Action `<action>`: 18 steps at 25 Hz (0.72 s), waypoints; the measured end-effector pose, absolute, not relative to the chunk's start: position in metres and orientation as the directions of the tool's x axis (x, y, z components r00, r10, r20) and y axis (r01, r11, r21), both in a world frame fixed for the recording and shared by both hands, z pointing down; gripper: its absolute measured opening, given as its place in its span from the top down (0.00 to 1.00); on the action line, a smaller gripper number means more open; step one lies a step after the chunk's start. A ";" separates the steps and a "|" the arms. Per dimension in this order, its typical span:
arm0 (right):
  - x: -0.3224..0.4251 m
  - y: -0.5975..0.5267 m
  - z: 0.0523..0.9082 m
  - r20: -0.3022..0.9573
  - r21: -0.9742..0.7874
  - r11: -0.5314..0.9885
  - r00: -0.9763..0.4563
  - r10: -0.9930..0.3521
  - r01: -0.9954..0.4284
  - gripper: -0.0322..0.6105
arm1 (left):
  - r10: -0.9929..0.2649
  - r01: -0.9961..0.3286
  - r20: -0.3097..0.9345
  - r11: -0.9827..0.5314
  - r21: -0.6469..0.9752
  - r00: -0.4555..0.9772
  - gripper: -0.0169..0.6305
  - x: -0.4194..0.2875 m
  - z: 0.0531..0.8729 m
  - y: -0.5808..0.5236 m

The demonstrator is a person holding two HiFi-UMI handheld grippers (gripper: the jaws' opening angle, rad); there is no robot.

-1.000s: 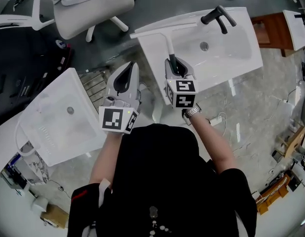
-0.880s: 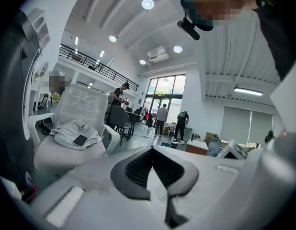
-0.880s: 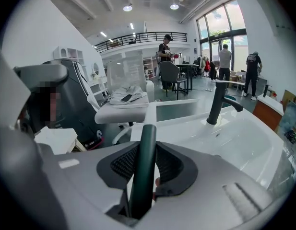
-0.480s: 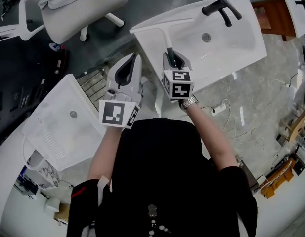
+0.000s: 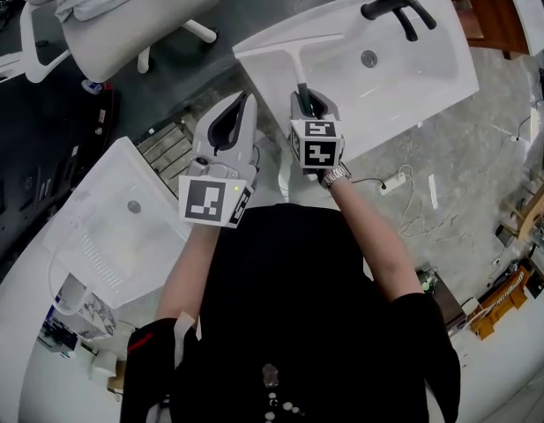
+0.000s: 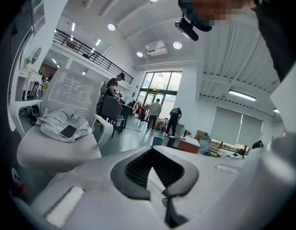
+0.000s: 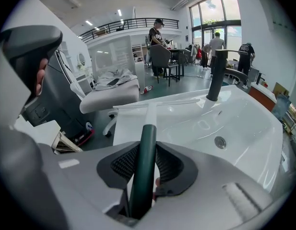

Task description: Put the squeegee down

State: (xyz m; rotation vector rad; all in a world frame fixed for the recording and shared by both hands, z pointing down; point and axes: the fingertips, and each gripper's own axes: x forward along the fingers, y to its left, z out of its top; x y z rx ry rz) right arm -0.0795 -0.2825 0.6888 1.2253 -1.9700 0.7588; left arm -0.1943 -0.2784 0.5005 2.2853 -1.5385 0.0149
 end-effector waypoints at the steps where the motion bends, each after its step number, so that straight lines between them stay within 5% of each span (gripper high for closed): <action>1: -0.080 -0.282 0.691 0.796 -0.117 0.386 -0.319 -0.515 -0.915 0.80 | -0.888 -0.892 0.220 -0.328 0.310 0.403 0.97 -0.194 0.502 -0.278; 18: -0.076 -0.277 0.709 0.811 -0.077 0.393 -0.287 -0.510 -0.916 0.79 | -0.872 -0.876 0.234 -0.340 0.342 0.429 0.97 -0.201 0.510 -0.275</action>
